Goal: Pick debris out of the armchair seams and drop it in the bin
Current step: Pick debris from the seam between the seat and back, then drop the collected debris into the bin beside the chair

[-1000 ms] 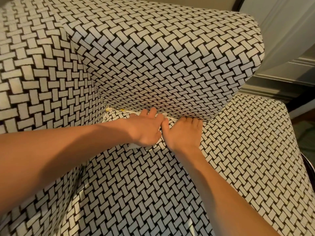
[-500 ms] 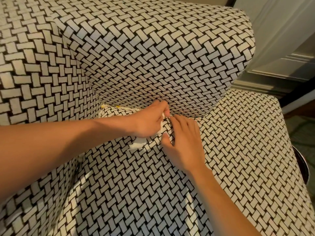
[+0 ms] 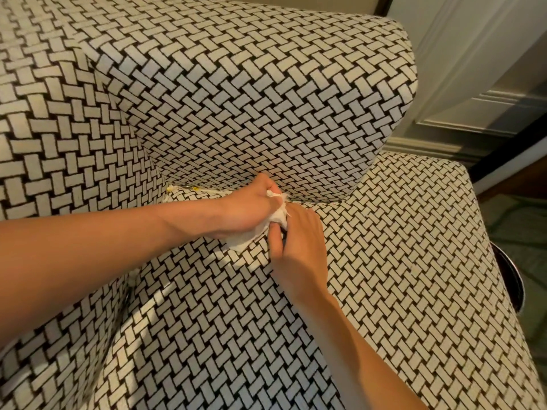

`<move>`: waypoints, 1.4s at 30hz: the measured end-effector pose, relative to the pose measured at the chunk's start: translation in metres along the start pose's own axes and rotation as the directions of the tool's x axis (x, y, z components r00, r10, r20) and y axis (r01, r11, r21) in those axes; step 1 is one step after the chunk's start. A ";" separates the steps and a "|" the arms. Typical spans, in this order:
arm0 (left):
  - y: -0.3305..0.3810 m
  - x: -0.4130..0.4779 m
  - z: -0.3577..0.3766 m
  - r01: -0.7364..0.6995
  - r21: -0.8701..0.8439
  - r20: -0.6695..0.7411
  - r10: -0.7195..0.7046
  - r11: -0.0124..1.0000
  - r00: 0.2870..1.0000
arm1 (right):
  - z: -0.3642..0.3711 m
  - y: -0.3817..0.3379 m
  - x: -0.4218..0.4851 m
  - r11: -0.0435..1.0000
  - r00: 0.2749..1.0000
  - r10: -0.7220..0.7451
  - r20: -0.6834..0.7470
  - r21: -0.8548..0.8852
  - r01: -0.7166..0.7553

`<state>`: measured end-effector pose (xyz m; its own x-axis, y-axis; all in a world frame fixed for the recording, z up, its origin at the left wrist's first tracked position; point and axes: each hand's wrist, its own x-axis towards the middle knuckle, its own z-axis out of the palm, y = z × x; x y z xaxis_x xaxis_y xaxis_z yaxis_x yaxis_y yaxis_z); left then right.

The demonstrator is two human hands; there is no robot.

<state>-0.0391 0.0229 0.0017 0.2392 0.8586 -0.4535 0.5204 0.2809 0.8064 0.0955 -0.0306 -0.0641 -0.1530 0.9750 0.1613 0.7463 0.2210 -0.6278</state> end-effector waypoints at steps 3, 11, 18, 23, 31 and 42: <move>0.009 -0.012 0.011 -0.055 -0.005 0.091 0.055 0.998 0.994 | -0.018 0.005 -0.001 0.979 0.998 0.049 0.041 0.195 -0.056; 0.064 -0.031 0.095 -0.152 0.005 0.177 0.149 0.988 0.973 | -0.128 0.040 -0.041 0.943 0.975 0.182 0.129 0.260 -0.210; 0.133 -0.019 0.179 -0.165 -0.126 0.120 0.180 0.978 0.976 | -0.205 0.083 -0.074 0.778 0.877 0.479 -0.025 0.475 -0.411; 0.169 0.009 0.252 -0.149 -0.207 0.044 0.162 0.967 0.986 | -0.242 0.142 -0.079 0.631 0.742 0.656 -0.137 0.640 -0.439; 0.208 0.096 0.365 -0.311 -0.035 -0.106 0.306 0.950 0.946 | -0.250 0.239 -0.071 0.362 0.500 0.851 -0.160 0.869 -0.338; 0.192 0.177 0.426 0.034 -0.111 0.099 -0.023 0.993 0.995 | -0.221 0.311 -0.039 -0.051 0.275 0.950 0.144 0.947 -0.318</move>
<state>0.4520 0.0462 -0.0851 0.3070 0.8054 -0.5070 0.4340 0.3557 0.8277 0.4771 -0.0052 -0.0973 0.5738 0.4821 -0.6621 -0.6029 -0.2984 -0.7399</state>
